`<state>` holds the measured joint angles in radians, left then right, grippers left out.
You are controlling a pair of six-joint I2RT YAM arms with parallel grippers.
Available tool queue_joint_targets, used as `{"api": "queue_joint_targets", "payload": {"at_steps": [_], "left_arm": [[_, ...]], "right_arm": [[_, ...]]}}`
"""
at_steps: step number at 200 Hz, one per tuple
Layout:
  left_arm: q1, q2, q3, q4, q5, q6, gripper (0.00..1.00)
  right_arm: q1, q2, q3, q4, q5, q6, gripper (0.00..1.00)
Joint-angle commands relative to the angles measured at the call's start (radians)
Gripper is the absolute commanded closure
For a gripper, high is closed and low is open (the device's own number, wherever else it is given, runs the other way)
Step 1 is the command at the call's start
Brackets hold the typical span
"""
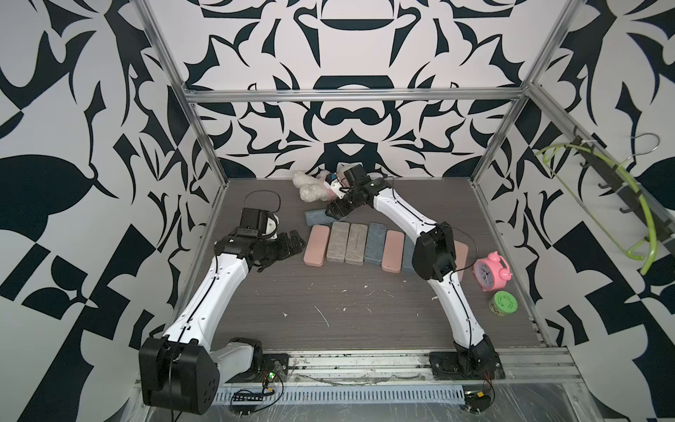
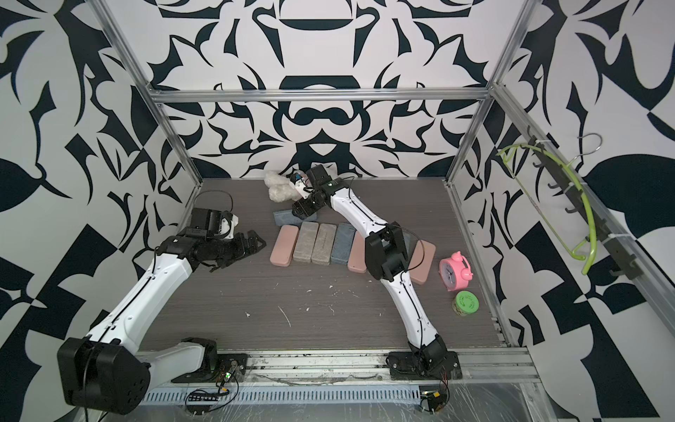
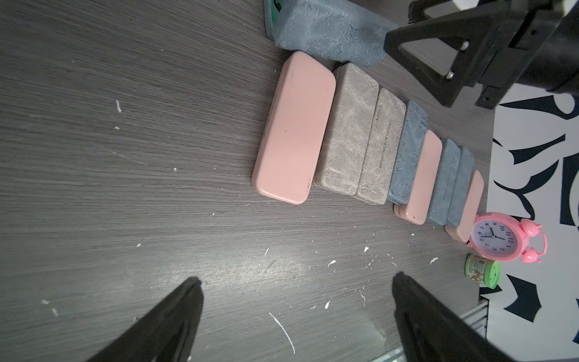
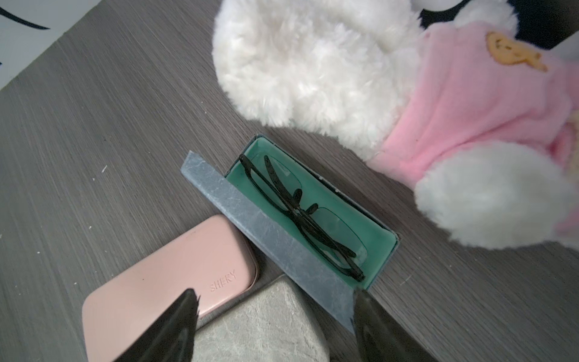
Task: Close the glasses case
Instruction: Pick up the glasses case at the center of the board.
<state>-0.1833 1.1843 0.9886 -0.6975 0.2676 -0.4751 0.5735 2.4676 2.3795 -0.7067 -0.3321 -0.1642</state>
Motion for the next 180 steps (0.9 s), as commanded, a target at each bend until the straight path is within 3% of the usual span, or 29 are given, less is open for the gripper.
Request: {"api": "queue_joint_targets", "payload": {"at_steps": [1,91,152,172,180], "left_arm": [[0.006,-0.016,-0.027,-0.017,0.002,0.003,0.01],[0.007,0.002,-0.038,-0.007,0.012,0.008,0.00],[0.009,0.001,-0.039,-0.007,0.011,0.015,0.01],[0.009,0.000,-0.039,-0.010,0.010,0.020,0.01],[0.010,0.001,-0.039,-0.010,0.010,0.021,0.01]], "right_arm": [[0.001,-0.006,0.068,-0.018,-0.022,-0.051,0.21],[0.002,0.048,0.065,-0.031,0.033,-0.103,0.24],[0.005,0.038,0.043,-0.021,0.015,-0.127,0.40],[0.006,0.036,0.043,-0.022,0.026,-0.130,0.53],[0.007,0.034,0.043,-0.022,0.029,-0.129,0.54]]}}
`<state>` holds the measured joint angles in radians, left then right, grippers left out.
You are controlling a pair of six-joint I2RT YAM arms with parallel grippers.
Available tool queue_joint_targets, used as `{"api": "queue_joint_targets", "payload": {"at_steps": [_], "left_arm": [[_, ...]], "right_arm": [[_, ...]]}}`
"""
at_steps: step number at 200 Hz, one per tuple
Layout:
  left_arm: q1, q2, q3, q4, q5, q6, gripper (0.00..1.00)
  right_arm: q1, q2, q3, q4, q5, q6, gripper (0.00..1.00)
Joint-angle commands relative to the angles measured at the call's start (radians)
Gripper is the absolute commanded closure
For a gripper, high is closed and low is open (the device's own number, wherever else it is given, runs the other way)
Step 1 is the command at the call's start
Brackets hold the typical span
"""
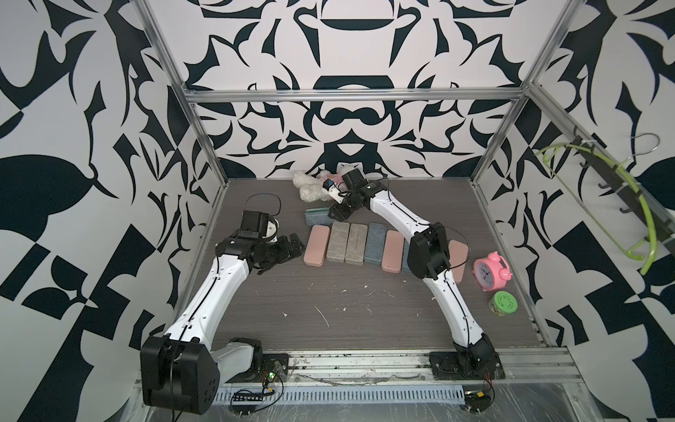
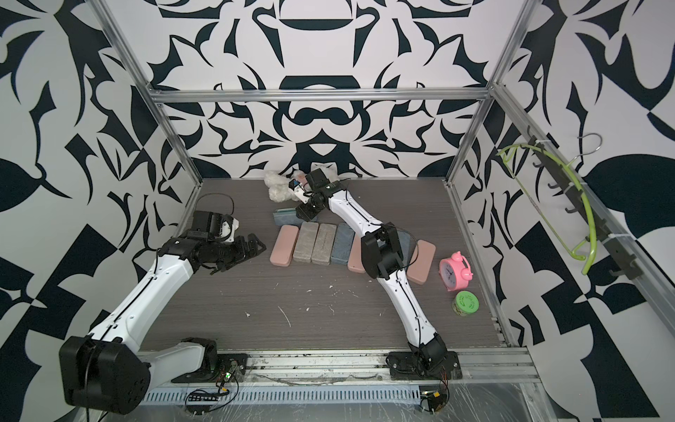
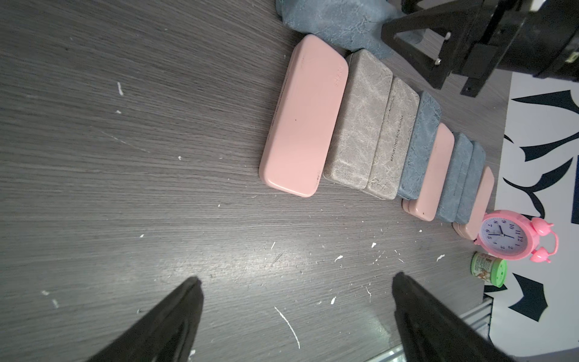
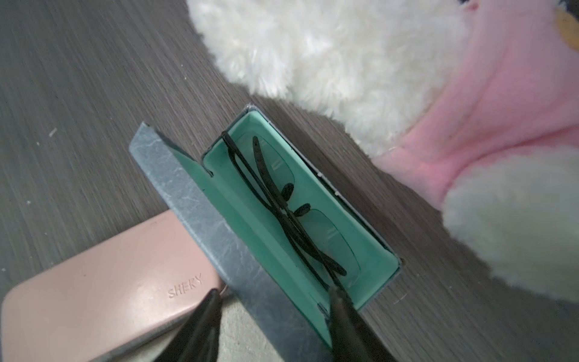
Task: Close the glasses case
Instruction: Pick up the glasses case at the center of the board.
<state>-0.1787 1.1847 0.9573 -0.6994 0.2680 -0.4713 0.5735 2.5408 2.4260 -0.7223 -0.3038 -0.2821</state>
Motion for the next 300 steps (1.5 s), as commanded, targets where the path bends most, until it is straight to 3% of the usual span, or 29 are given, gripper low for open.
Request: {"api": "queue_joint_targets", "payload": {"at_steps": [1,219,300], "left_arm": [[0.005,0.000,-0.009,-0.008,0.010,0.017,0.01],[0.016,0.011,-0.026,0.006,0.023,0.036,0.00],[0.017,0.034,-0.038,0.040,0.061,0.017,0.00]], "right_arm": [[0.006,-0.040,-0.005,-0.006,0.001,-0.011,0.54],[0.030,-0.081,0.007,0.021,0.065,-0.020,0.78],[0.028,-0.152,-0.018,0.056,0.109,-0.006,0.80]]}}
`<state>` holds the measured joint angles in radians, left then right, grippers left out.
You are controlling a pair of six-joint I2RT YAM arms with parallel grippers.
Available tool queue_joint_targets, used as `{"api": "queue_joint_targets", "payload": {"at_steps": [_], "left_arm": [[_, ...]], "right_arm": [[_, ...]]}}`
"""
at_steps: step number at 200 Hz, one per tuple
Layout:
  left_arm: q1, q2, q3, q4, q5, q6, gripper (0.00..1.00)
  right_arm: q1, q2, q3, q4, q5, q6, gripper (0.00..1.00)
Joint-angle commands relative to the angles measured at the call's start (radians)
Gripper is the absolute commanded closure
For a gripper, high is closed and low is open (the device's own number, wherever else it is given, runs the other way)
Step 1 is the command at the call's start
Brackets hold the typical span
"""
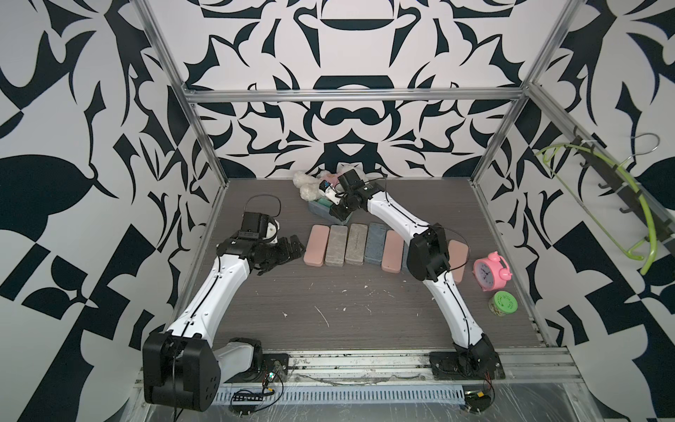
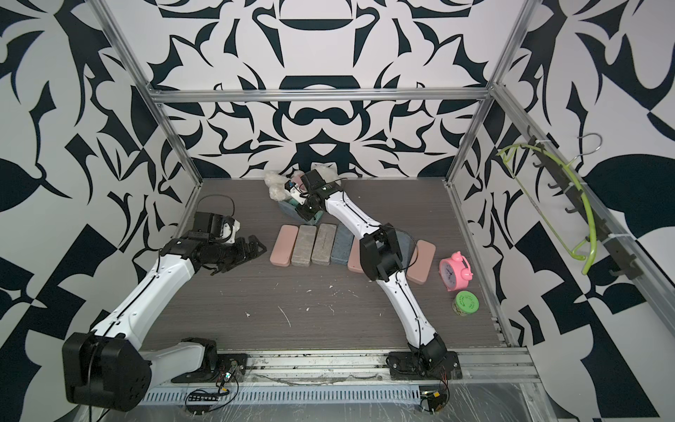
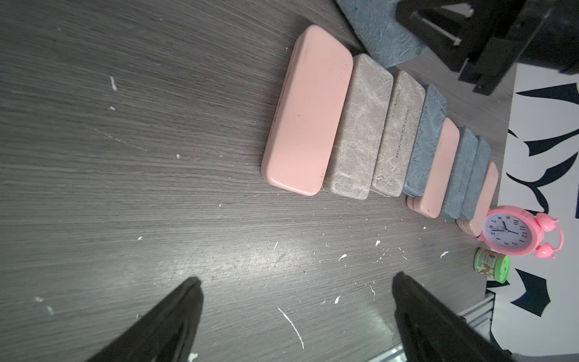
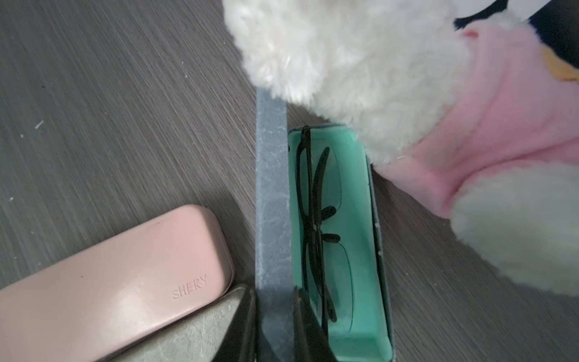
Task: Close the glasses case
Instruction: Pick up the glasses case at the center of the board.
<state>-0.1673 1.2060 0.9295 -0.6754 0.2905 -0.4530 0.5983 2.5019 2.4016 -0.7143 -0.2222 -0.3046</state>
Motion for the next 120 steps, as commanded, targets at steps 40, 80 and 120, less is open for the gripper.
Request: {"api": "queue_joint_targets", "payload": {"at_steps": [40,80,120], "left_arm": [[0.007,0.027,0.000,0.035,0.057,-0.015,0.00],[0.009,0.033,0.001,0.038,0.059,-0.013,0.00],[0.008,0.033,0.005,0.035,0.061,-0.012,0.00]], "right_arm": [[0.003,-0.153,-0.012,0.052,0.037,0.019,0.81],[0.002,-0.194,-0.056,0.054,0.025,0.034,0.84],[0.001,-0.229,-0.120,0.050,0.015,0.046,0.86]]}}
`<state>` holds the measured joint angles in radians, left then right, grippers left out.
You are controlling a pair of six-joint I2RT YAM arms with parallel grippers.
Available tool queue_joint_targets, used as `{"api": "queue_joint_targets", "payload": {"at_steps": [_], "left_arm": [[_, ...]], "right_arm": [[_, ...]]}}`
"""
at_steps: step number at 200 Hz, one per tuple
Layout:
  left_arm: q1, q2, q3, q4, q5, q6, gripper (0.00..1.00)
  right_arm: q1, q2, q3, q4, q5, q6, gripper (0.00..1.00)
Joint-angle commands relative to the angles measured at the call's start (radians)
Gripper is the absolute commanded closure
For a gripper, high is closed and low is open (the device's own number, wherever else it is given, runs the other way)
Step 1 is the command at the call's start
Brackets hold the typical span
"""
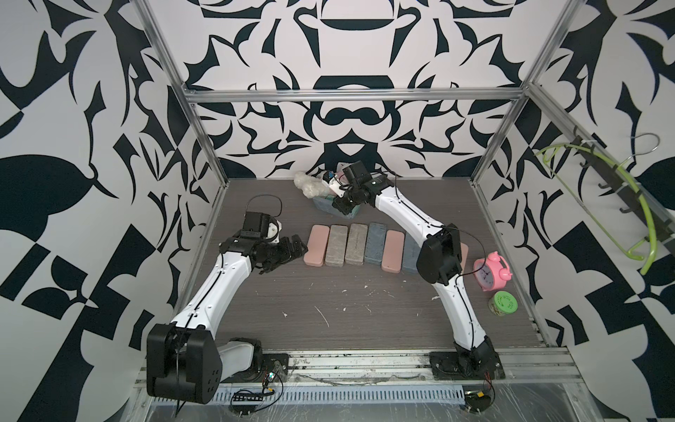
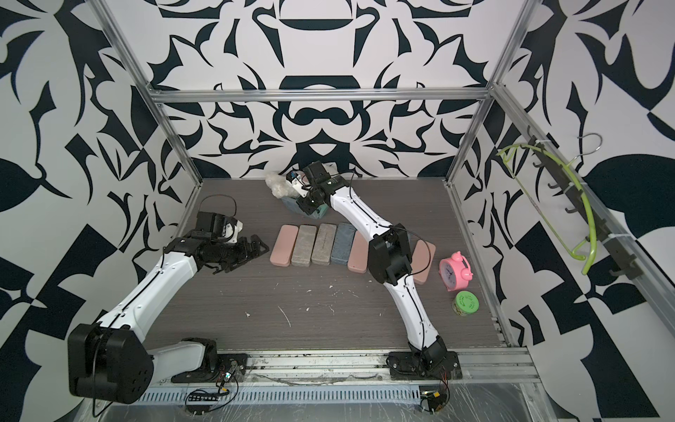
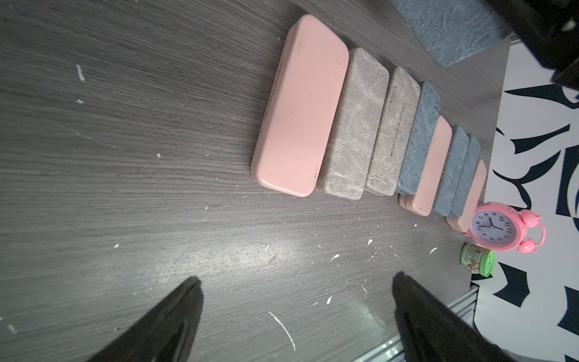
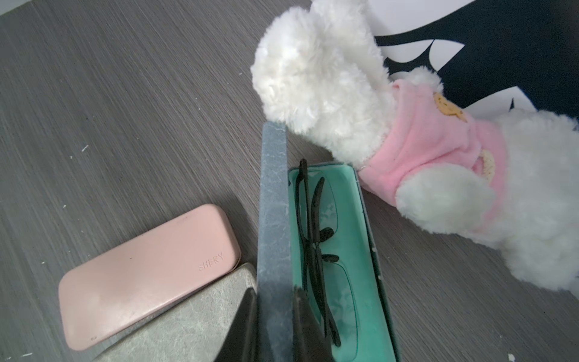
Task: Close the glasses case
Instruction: Pick up the glasses case at the center of the board.
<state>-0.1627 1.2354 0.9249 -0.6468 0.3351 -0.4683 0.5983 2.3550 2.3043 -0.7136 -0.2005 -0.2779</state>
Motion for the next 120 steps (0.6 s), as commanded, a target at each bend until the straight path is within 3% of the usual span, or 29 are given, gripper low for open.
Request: {"api": "queue_joint_targets", "payload": {"at_steps": [1,40,120], "left_arm": [[0.004,0.004,0.008,0.006,0.016,0.003,0.00],[0.005,0.010,0.010,0.005,0.019,0.008,0.00],[0.006,0.019,0.012,0.010,0.030,0.008,0.00]], "right_arm": [[0.001,-0.084,-0.025,0.049,-0.007,0.020,0.86],[0.001,-0.103,-0.061,0.005,0.004,0.025,0.93],[0.002,-0.217,-0.166,0.014,0.016,0.089,0.97]]}}
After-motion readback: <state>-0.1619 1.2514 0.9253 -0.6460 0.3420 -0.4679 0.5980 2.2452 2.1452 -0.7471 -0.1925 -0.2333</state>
